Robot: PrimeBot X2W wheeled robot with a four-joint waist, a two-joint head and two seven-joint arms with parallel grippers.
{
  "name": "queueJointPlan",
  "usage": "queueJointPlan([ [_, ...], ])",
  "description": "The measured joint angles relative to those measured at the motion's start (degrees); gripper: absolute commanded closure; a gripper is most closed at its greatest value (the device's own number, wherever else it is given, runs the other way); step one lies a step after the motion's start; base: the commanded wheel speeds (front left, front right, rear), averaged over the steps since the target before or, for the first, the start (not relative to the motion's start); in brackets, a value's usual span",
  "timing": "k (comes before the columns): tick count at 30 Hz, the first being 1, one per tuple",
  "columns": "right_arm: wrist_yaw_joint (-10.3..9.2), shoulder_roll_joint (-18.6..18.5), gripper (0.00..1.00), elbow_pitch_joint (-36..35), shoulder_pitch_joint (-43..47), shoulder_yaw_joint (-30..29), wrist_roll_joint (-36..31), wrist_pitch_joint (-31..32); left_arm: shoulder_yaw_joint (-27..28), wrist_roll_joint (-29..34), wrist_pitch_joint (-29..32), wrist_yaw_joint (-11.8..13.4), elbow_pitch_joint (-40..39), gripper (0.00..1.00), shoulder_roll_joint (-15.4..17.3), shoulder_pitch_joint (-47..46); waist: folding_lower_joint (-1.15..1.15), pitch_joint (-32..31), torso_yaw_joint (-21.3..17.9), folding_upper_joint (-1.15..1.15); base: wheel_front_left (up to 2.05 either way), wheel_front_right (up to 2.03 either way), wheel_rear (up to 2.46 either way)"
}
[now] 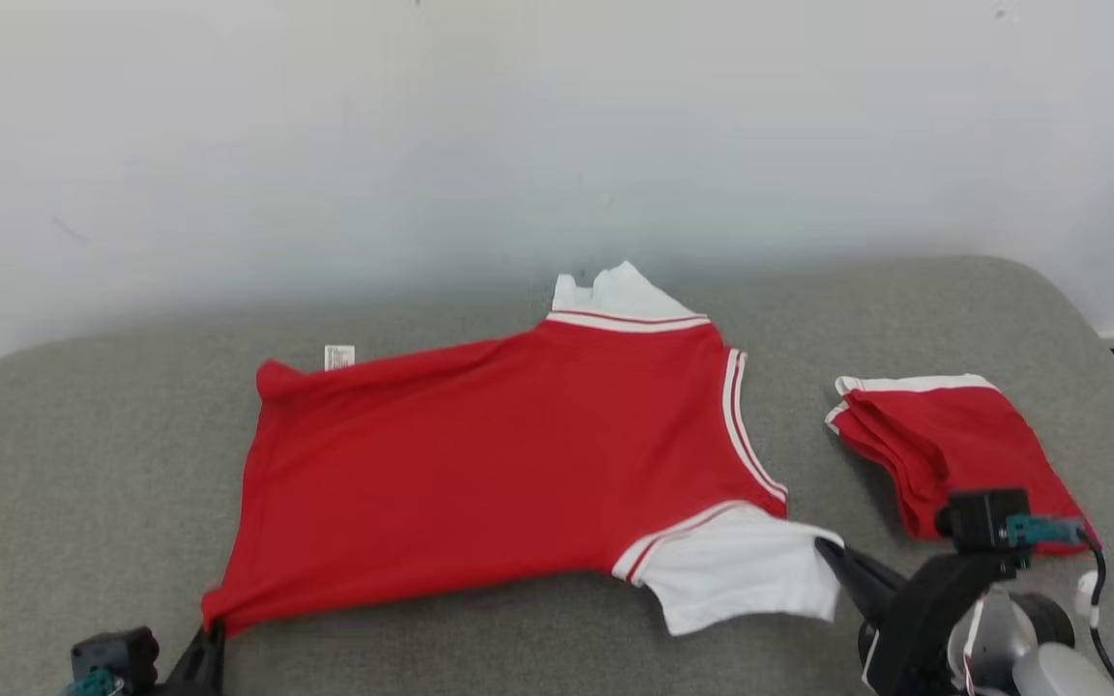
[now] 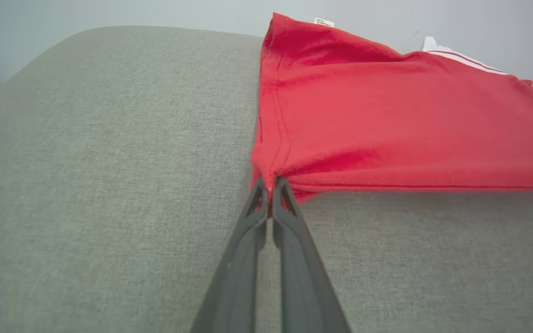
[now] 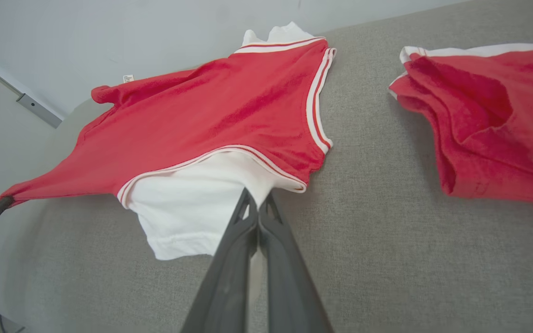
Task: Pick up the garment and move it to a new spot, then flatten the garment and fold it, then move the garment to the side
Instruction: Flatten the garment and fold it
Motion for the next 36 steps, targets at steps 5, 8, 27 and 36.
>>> queueJointPlan([
  [5, -2.07, -0.30, 1.00, -3.44, 5.42, -0.15, 0.82, 1.04, 0.11, -0.32, -0.51, -0.47, -0.92, 1.00, 0.34, 2.21, 0.01, -1.50, 0.50, 0.00, 0.00, 0.00, 0.00],
  [8, -2.55, -0.41, 1.00, -4.36, 6.98, -0.02, 0.83, 1.71, 0.05, -0.32, -0.57, -0.47, -1.24, 1.00, 0.29, 2.81, 0.01, -1.52, 0.49, 0.00, 0.00, 0.00, 0.00],
  [27, -6.12, -1.62, 1.00, -11.56, 16.05, 2.83, 1.75, 9.60, -0.09, -0.30, -0.87, 2.45, -2.63, 1.00, 0.25, 8.17, 0.02, -0.52, 0.44, 0.01, 0.00, 0.00, 0.00],
  [36, -8.08, -1.26, 0.00, -12.40, 17.49, 3.46, 1.76, 11.34, 0.76, -0.52, -0.22, 3.41, -2.92, 0.00, 0.05, 9.95, 0.02, 0.03, 0.97, 0.01, 0.00, 0.00, 0.00],
])
